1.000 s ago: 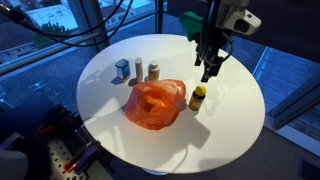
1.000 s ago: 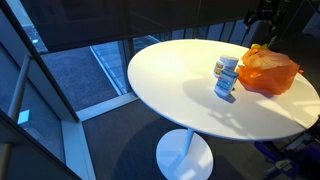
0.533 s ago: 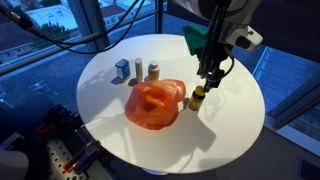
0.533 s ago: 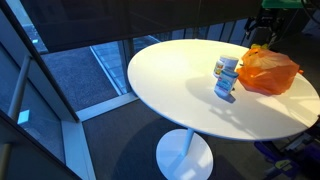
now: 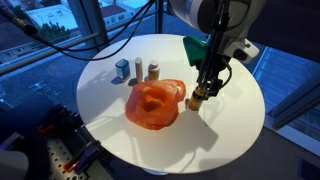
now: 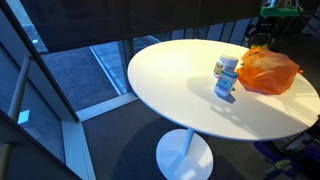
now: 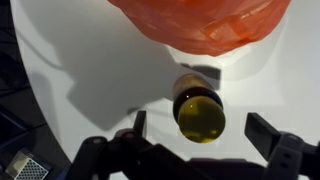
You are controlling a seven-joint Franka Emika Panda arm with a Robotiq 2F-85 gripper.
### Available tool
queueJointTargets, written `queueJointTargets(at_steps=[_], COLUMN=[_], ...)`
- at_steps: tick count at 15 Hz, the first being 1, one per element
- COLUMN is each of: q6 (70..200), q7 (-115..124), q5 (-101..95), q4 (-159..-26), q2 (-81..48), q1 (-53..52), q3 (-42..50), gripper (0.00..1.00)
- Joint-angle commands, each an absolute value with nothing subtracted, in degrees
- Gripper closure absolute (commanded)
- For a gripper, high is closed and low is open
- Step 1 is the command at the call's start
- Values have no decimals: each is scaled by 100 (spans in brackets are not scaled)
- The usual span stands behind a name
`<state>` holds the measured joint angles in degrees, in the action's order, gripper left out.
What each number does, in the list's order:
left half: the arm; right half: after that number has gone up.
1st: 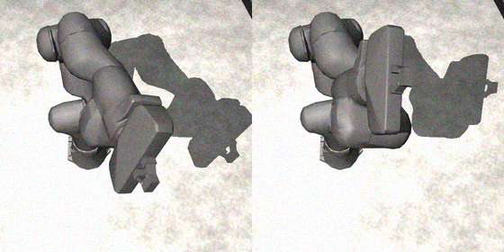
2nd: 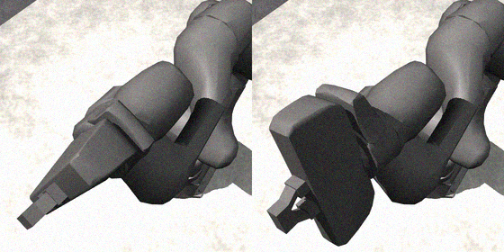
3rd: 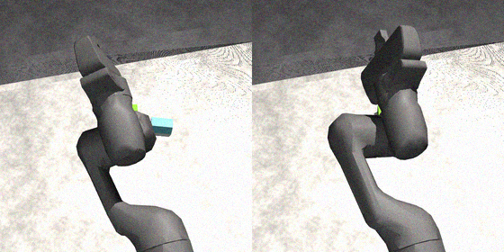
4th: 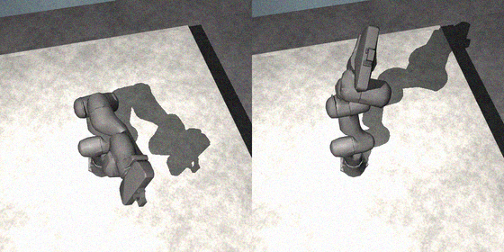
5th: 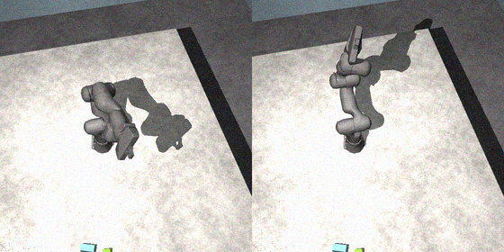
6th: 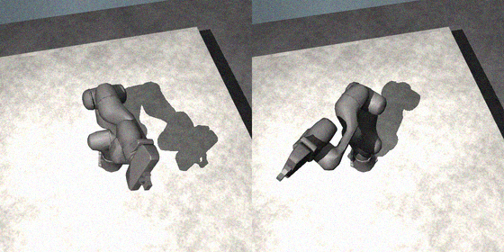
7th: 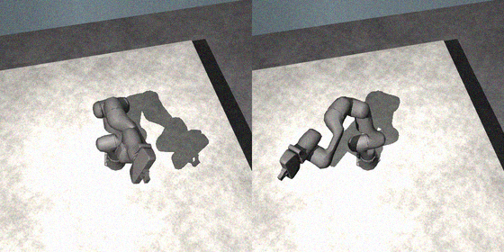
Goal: Put the bottle with the yellow label in the orange plastic bag.
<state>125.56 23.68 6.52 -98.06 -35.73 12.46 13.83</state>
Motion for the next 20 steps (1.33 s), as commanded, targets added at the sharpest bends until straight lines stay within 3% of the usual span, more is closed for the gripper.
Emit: queueJointTargets(at_steps=[1,2,3,7,9,11,20], q6=[12639,12653,12661,12656,12664,12662,12740], q7=[2534,2550,2567,2639,2627,2604,2621], q5=[682,678,671,664,674,684,492], q4=[-9738,-9740,-9741,-9753,-9783,-9858,-10456], q2=[-3684,-3699,-3710,-3684,-3583,-3451,-2340], q1=[1194,1181,1166,1124,1116,1103,691], q3=[1419,1422,1426,1436,1426,1416,1366], gripper=[14,27,30,65,75,81,81])
